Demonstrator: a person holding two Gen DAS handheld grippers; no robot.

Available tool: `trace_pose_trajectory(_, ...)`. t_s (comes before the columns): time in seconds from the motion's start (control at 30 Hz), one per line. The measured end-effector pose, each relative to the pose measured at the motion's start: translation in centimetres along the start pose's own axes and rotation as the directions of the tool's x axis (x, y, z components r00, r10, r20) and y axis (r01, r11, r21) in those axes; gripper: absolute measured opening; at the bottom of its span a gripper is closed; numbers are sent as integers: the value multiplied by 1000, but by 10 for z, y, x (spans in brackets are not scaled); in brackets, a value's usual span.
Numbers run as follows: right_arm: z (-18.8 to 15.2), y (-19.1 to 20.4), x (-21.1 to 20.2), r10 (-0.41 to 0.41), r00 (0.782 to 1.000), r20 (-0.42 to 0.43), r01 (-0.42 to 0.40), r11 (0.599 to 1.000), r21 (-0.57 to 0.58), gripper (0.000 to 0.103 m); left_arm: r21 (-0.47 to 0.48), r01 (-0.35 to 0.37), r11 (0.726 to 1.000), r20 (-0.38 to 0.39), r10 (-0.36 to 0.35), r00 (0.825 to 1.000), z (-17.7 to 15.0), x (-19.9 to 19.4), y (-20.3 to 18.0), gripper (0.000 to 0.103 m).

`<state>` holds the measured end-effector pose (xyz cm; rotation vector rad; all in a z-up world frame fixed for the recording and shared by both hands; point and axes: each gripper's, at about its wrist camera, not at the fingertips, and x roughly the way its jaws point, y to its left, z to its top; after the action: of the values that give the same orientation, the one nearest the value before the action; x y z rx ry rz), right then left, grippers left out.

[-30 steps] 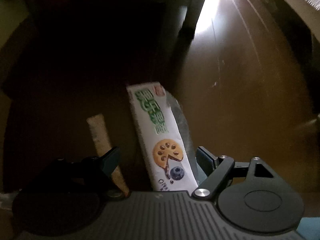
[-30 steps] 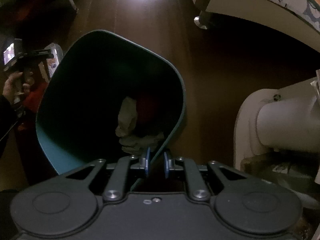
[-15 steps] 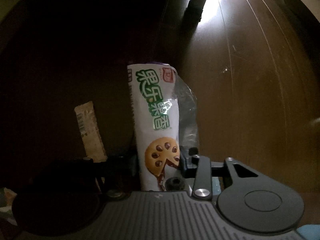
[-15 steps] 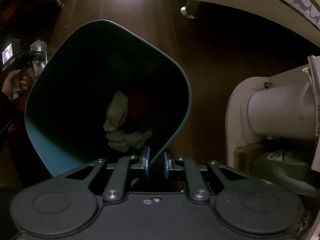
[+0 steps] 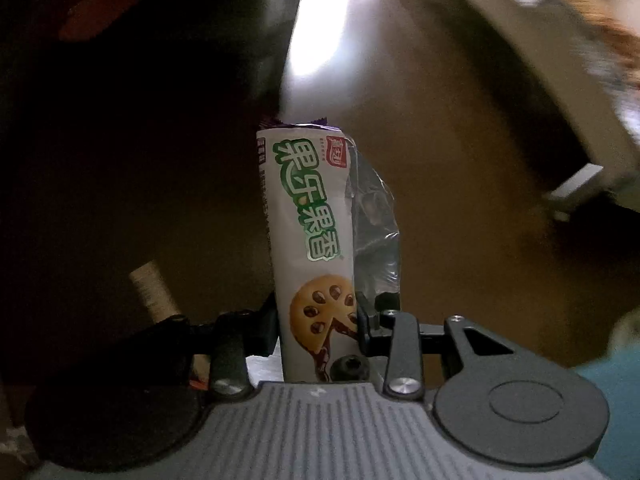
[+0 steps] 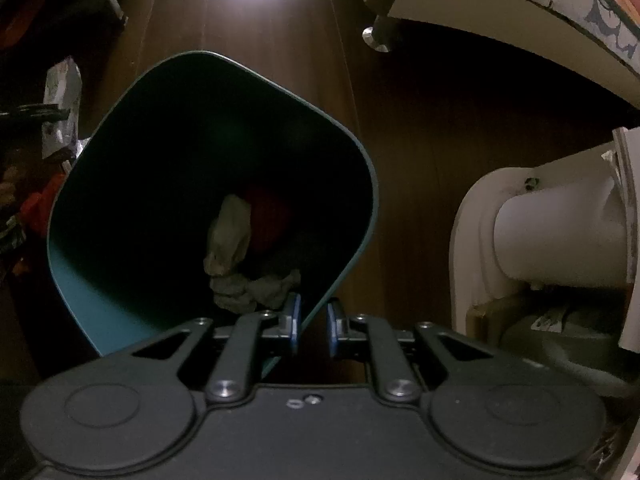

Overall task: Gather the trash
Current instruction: 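Grasp the white biscuit packet with the left tool and lift, then carry the biscuit packet over the bin and open the left tool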

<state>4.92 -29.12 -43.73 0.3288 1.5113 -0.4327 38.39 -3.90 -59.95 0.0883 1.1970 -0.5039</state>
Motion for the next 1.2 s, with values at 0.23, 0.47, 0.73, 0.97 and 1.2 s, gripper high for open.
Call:
trace_pose_trajectory(0.23, 2, 2, 0, -28, 1000, 11, 28, 999, -15, 11, 219, 176, 960, 66, -194, 979, -6, -96, -61, 36)
trace_pose_trajectory(0.47, 7, 6, 4, -54, 998, 23, 55, 998, -42, 10, 418, 317, 851, 40, -367, 929, -18, -160, -115, 36)
trace_pose_trajectory(0.73, 22, 9, 6, -80, 995, 66, 85, 994, -72, 8, 525, 388, 758, -53, -425, 903, -45, -170, -175, 36)
trace_pose_trajectory(0.97, 28, 16, 4, -84, 992, 94, 94, 989, -112, 6, 554, 417, 720, -167, -394, 904, -75, -142, -215, 36)
trace_pose_trajectory(1.2, 26, 25, 1, -79, 992, 95, 93, 984, -153, 7, 580, 380, 721, -219, -311, 925, -94, -110, -244, 36)
